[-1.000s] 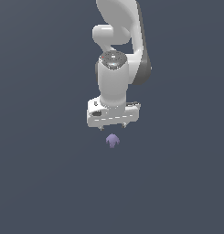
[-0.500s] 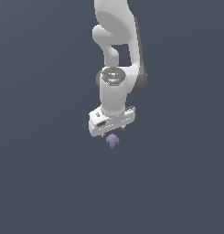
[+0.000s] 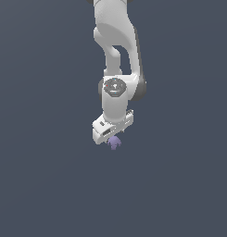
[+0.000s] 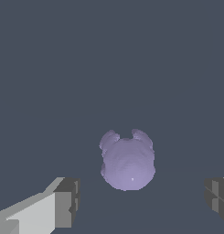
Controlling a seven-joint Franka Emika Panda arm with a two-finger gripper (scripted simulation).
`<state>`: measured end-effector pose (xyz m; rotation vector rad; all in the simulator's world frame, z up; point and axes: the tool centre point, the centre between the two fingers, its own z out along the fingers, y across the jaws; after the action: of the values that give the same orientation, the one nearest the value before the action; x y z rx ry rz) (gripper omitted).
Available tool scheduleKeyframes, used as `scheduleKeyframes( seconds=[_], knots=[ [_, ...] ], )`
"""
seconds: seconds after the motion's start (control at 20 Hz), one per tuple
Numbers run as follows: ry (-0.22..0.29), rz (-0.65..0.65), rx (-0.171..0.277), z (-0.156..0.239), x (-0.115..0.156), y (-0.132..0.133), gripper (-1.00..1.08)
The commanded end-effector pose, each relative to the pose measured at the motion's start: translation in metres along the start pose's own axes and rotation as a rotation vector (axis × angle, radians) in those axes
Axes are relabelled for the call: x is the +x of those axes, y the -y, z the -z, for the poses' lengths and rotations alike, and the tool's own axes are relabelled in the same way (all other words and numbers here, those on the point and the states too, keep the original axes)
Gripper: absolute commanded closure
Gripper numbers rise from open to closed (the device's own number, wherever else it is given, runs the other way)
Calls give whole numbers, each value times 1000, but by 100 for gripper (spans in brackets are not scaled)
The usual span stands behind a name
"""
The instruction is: Pick up the object and move it to a goal position.
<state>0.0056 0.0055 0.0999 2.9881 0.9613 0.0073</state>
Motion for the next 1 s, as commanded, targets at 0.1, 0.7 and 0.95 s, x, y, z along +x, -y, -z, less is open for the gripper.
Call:
scheduleKeyframes(
  seconds=[0.1,0.7,0.95],
  knots=[
    [3,46,3,-7,-1,1,-92],
    [4,55,4,-28,-2,2,-92],
    [4,57,4,-52,-3,3,-92]
  ],
)
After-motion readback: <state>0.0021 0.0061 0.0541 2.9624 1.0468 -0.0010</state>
